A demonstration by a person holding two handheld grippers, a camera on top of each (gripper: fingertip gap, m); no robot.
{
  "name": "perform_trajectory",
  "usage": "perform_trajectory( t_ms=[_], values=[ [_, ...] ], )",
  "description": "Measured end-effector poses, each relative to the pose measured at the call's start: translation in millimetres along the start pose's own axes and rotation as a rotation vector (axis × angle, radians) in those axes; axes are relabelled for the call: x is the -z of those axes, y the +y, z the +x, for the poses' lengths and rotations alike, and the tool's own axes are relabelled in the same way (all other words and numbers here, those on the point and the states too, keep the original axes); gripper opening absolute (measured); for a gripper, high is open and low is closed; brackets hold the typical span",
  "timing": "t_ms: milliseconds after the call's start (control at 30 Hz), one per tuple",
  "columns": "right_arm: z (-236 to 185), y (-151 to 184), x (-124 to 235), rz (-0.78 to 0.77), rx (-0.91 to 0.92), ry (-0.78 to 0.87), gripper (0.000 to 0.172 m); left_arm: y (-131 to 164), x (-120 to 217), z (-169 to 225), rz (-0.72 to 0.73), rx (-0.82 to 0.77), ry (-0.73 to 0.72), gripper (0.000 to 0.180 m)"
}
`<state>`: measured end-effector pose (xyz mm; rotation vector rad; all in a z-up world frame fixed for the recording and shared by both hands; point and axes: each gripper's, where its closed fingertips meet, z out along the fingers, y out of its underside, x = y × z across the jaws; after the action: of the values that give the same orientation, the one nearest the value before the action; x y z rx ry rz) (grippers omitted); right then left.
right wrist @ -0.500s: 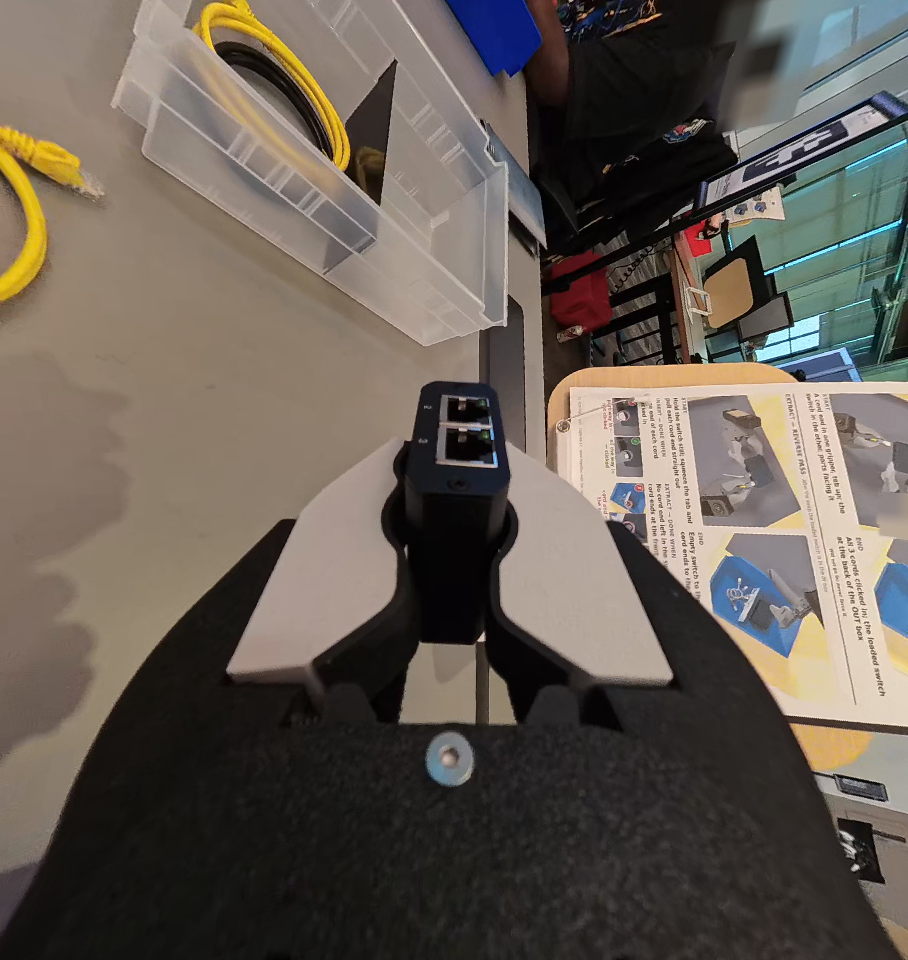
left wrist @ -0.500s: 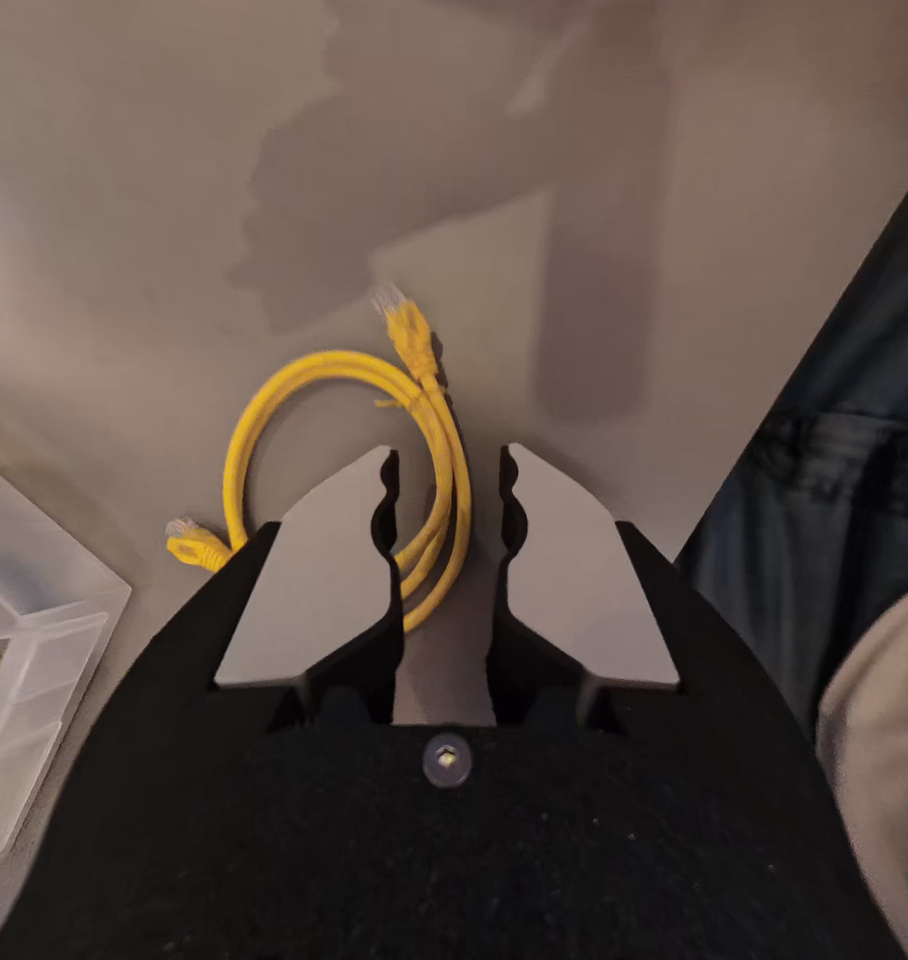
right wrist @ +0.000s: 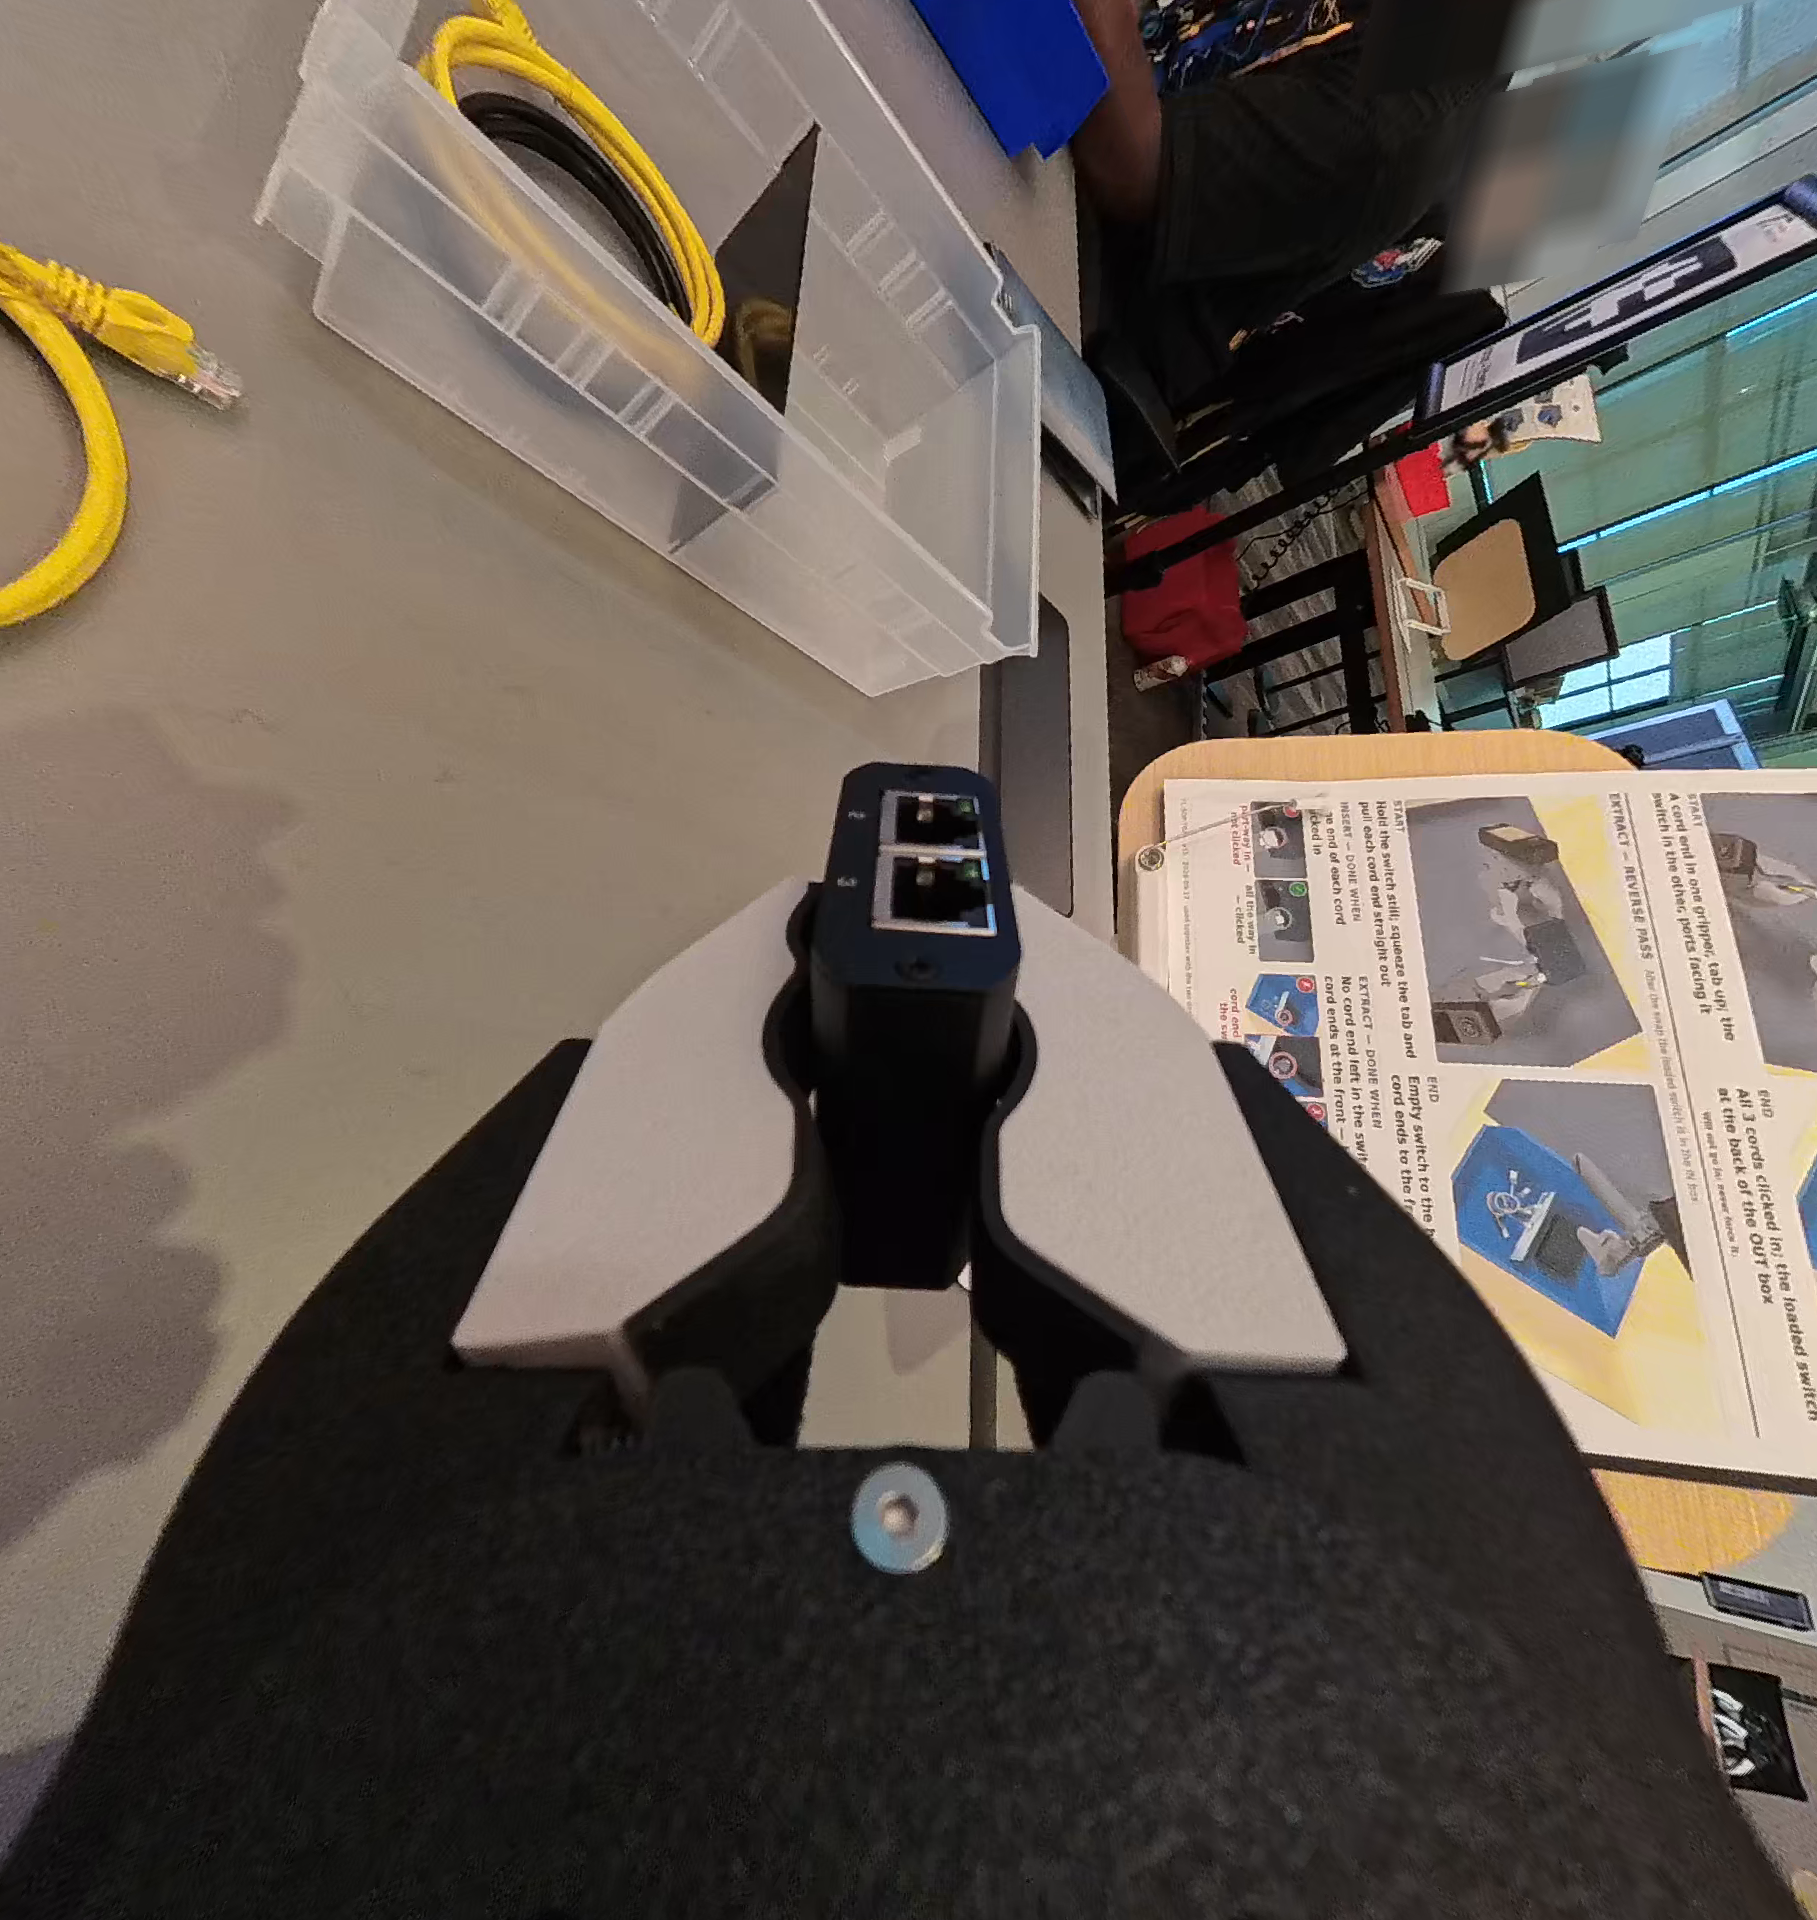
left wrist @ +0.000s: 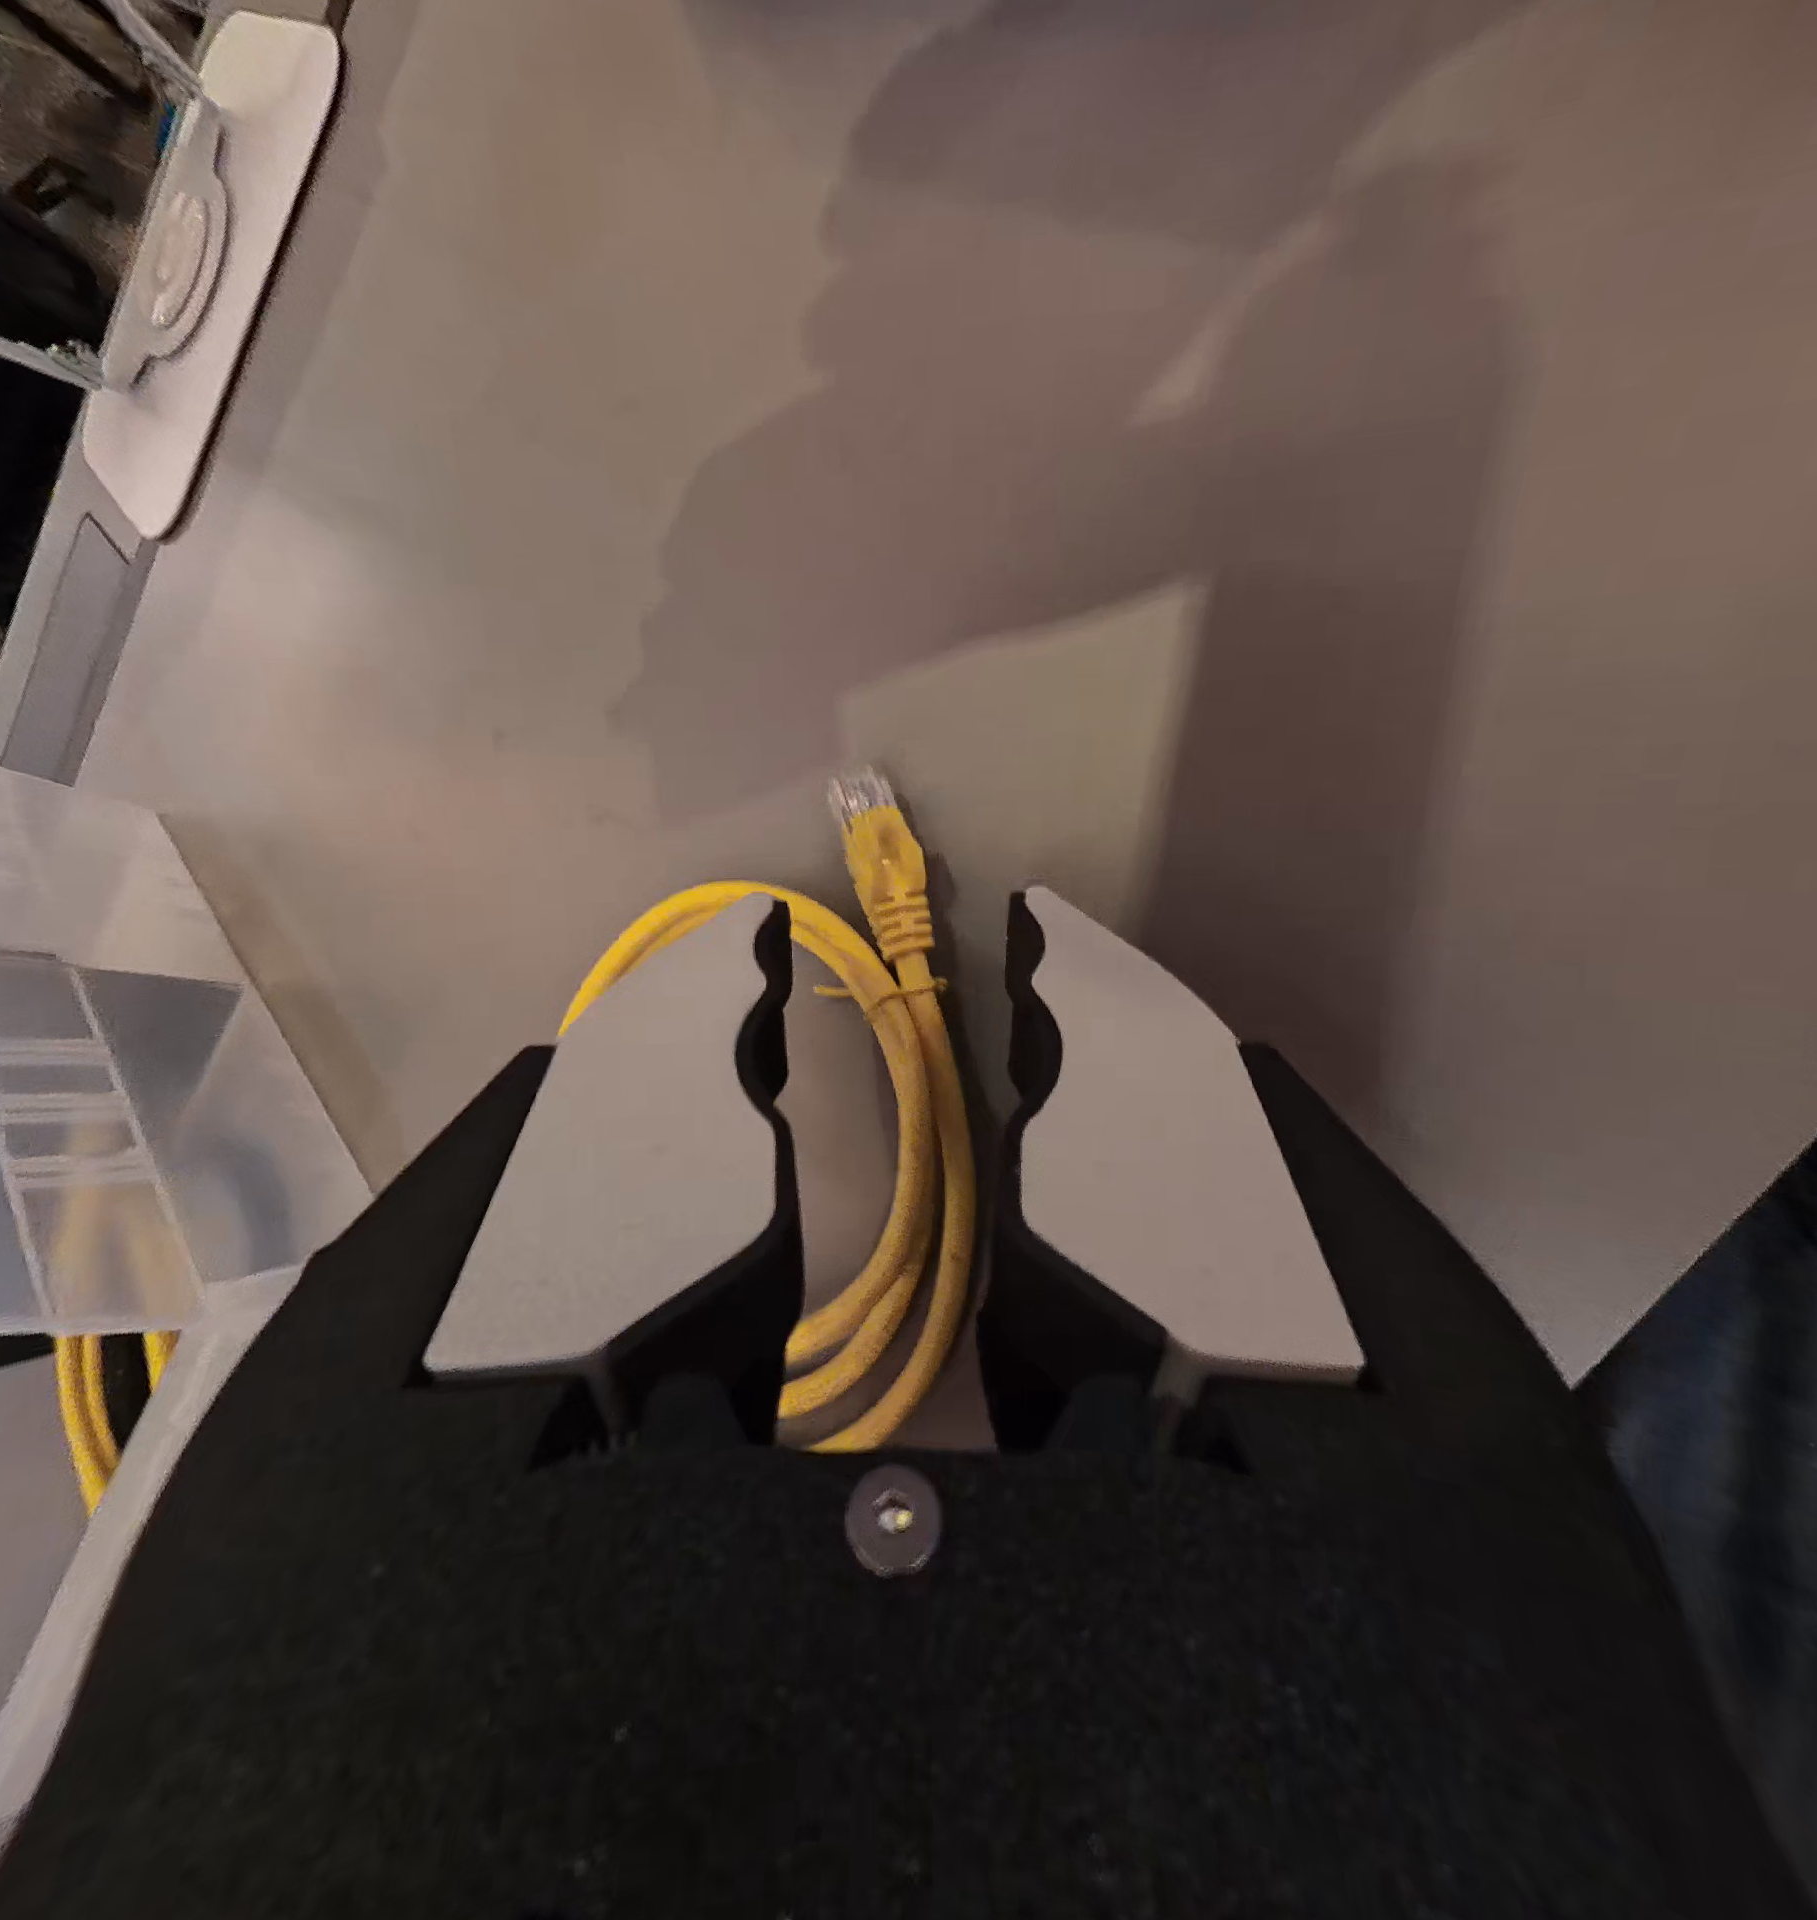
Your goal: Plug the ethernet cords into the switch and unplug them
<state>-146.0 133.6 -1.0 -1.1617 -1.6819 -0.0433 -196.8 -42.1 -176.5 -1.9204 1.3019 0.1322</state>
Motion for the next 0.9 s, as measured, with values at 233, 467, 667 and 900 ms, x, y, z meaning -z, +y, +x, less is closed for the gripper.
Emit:
perform_trajectory(
  t_ms=[233,467,667,900],
  values=[
    [-3.8,-2.6,-2.6,-0.002,0.010,-0.012,0.026,17.3,-3.8,-3.5,-0.068,0.051,-0.079,0.020],
    [-3.5,1.8,-3.4,-0.010,-0.001,-0.017,0.026,23.3,-4.0,-7.4,-0.065,0.077,-0.072,0.012],
    [-4.5,-1.3,-2.3,0.003,0.015,-0.014,0.026,9.2,15.2,-18.9,0.061,0.265,0.077,0.011],
    [-5.6,-22.0,3.4,0.118,0.076,0.021,0.026,-68.3,93.3,-66.2,0.336,0.526,0.452,0.002]
  ],
)
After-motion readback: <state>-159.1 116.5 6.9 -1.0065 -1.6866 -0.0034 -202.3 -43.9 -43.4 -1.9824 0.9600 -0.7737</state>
